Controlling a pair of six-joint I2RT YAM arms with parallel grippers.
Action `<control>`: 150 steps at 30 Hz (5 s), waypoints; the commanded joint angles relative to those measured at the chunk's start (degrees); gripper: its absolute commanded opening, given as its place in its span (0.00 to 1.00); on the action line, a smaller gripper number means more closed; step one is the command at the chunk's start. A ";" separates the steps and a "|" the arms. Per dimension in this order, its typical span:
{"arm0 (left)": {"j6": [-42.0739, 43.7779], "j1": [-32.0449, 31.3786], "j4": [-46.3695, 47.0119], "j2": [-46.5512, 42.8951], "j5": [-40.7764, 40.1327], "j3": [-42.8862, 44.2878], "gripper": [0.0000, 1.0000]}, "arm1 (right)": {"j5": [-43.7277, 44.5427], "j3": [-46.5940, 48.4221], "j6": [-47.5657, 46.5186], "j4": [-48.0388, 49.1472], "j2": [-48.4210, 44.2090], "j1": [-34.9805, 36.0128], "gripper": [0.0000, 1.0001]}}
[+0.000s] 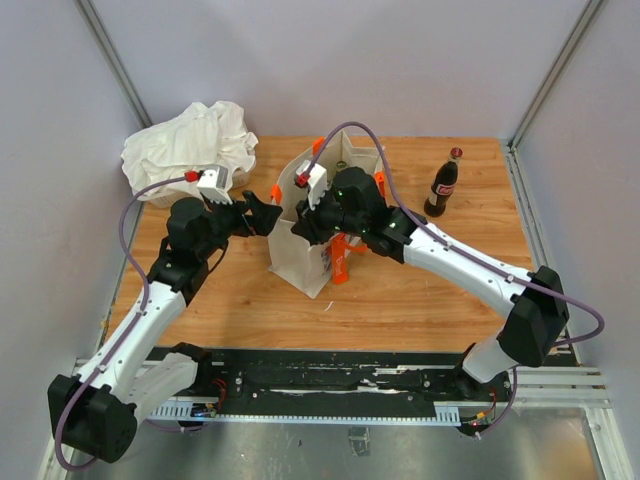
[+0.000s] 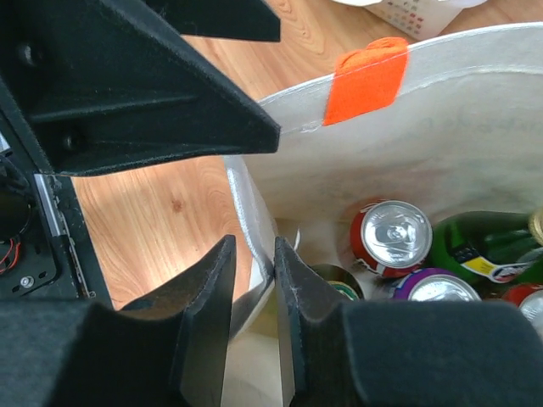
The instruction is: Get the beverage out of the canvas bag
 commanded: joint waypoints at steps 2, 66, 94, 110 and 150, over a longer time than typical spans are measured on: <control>1.28 -0.64 3.40 1.14 1.04 0.05 1.00 | -4.47 0.11 1.19 -3.07 4.01 1.95 0.23; 2.59 -0.93 2.09 9.41 -6.18 -7.56 0.00 | 0.95 -15.82 1.90 -20.59 10.69 -1.29 0.01; 3.14 -1.45 2.00 9.80 -6.47 -9.01 0.01 | 16.19 0.85 4.59 -33.83 -2.45 -0.24 0.61; 1.74 -3.76 -0.20 7.15 -8.07 -10.76 0.01 | 12.26 -4.11 8.65 -14.97 -7.76 -0.13 0.76; 2.97 -4.35 -5.37 3.67 1.63 -8.51 0.83 | 2.91 -15.26 7.98 -9.61 -1.45 0.98 0.08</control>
